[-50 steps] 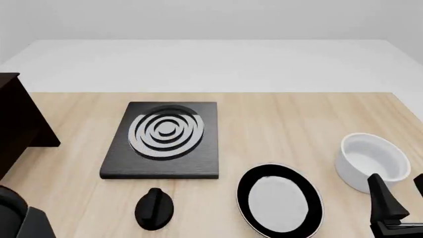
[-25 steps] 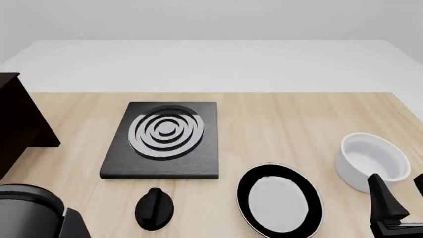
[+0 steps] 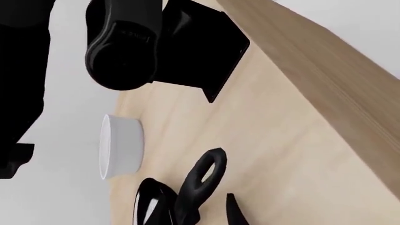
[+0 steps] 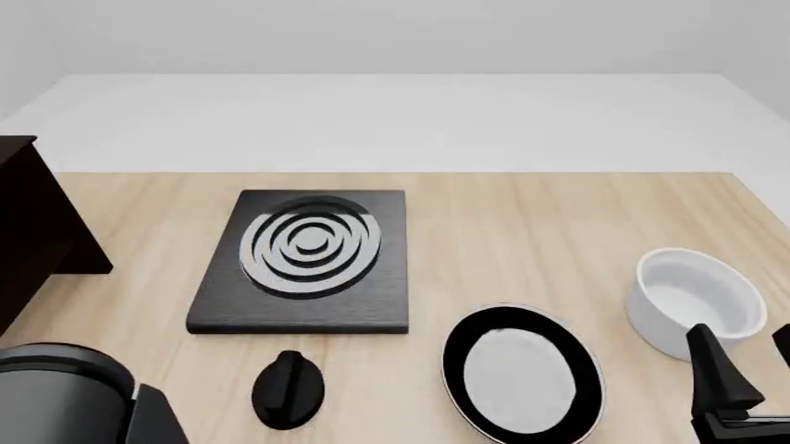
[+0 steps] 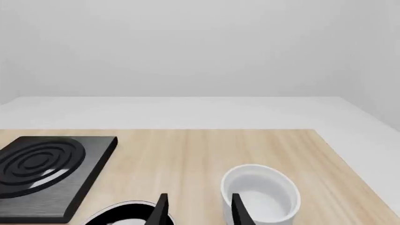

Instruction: Put the frying pan under the cabinet shelf.

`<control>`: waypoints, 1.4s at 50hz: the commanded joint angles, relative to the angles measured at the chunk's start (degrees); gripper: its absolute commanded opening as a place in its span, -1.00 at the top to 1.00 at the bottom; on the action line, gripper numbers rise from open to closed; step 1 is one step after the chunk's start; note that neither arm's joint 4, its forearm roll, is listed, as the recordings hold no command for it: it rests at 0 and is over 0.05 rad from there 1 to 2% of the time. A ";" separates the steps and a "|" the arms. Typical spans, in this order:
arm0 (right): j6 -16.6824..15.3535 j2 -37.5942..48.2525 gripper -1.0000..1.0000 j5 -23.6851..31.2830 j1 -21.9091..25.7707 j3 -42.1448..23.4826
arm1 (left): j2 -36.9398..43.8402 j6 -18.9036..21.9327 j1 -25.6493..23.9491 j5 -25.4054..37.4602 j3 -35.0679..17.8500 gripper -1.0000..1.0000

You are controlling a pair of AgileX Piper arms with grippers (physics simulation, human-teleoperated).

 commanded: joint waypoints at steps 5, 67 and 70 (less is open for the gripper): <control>-0.02 -0.03 -1.00 0.00 -0.01 0.00 | 4.86 4.95 -0.19 3.75 -3.98 -1.00; 0.06 0.62 -1.00 -0.78 0.37 0.23 | -28.76 13.02 6.66 20.84 2.38 1.00; 0.06 0.29 -1.00 -0.45 0.37 0.22 | -30.16 15.41 7.54 20.33 3.33 1.00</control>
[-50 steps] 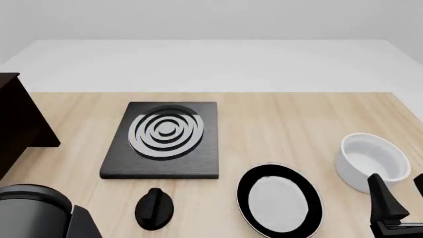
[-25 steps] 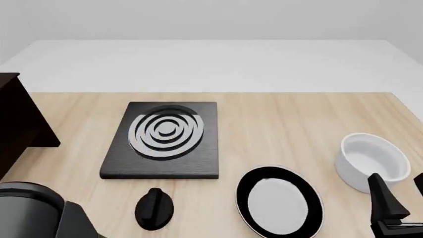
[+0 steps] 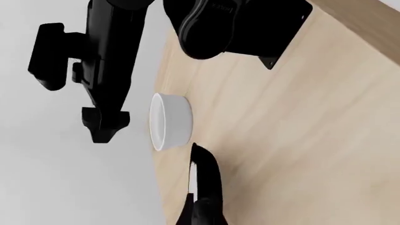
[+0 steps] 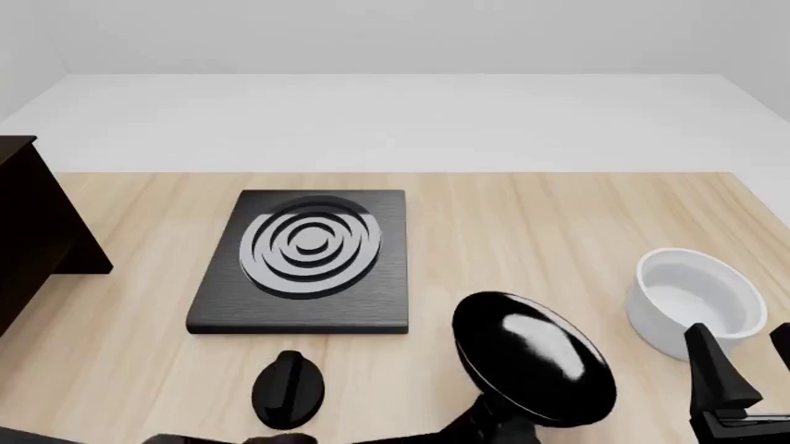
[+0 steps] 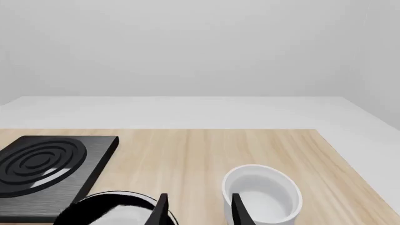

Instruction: Put the frying pan under the cabinet shelf.

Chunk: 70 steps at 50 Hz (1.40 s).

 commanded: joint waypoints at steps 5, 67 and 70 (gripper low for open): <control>-0.01 -0.30 -1.00 0.24 0.01 0.05 | -10.82 9.54 3.95 0.87 3.68 1.00; -0.04 -0.29 -1.00 0.22 0.03 0.06 | -94.31 4.01 37.67 29.70 38.41 1.00; -0.01 -0.26 -1.00 0.22 0.01 0.06 | -94.33 3.56 40.28 29.45 38.41 1.00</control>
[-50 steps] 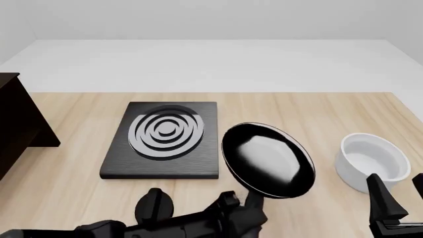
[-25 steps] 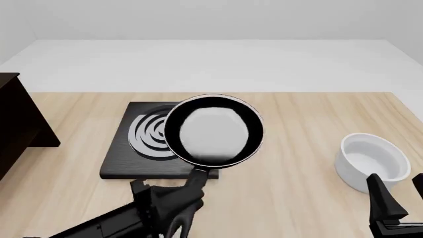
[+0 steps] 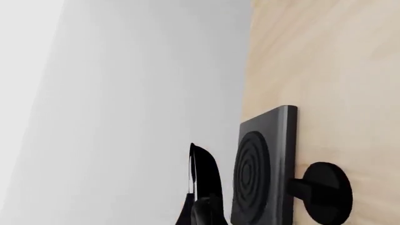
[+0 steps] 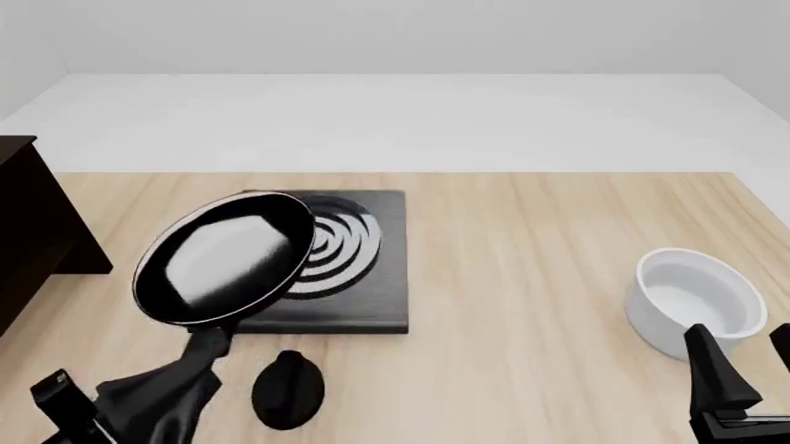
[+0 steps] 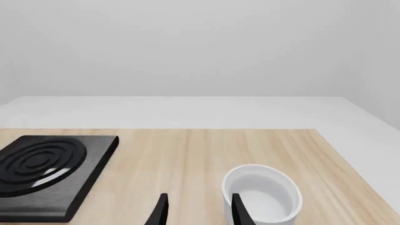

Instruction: Put the frying pan under the cabinet shelf.

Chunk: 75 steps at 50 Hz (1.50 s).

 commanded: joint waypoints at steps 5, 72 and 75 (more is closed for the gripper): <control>-0.01 0.03 -1.00 -0.01 0.00 0.00 | -16.93 -0.39 10.73 13.54 0.43 1.00; 0.01 0.02 -1.00 -0.01 -0.01 0.00 | -16.93 -8.13 32.31 24.33 0.44 1.00; 0.01 0.01 -1.00 0.00 -0.01 0.00 | -16.93 -8.32 32.62 25.10 0.44 1.00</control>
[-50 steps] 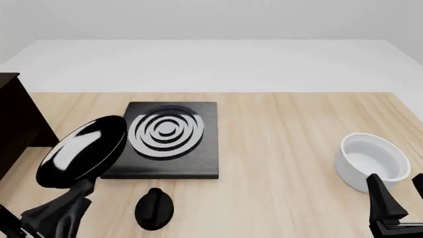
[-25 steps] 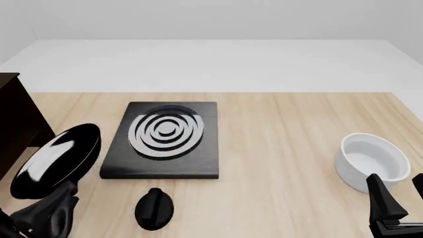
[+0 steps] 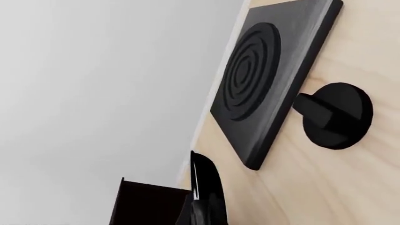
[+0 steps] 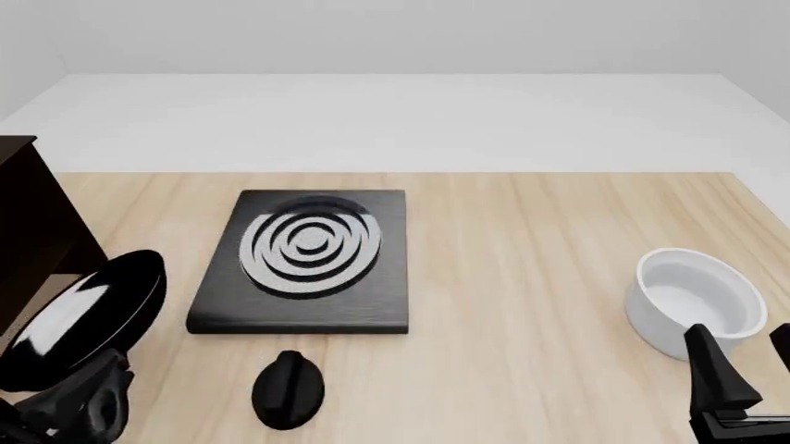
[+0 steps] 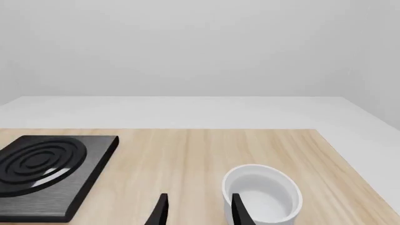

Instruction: Put the frying pan under the cabinet shelf.

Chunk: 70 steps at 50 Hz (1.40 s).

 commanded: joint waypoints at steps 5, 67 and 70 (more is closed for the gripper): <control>-0.01 -0.01 -1.00 0.00 0.00 0.00 | -0.41 -2.45 0.34 1.77 0.00 1.00; -0.01 0.00 -1.00 0.00 0.01 0.00 | -0.41 -9.32 9.29 6.41 0.00 1.00; 0.01 0.03 -1.00 -0.01 0.02 0.00 | -0.41 -10.47 9.38 6.28 0.00 1.00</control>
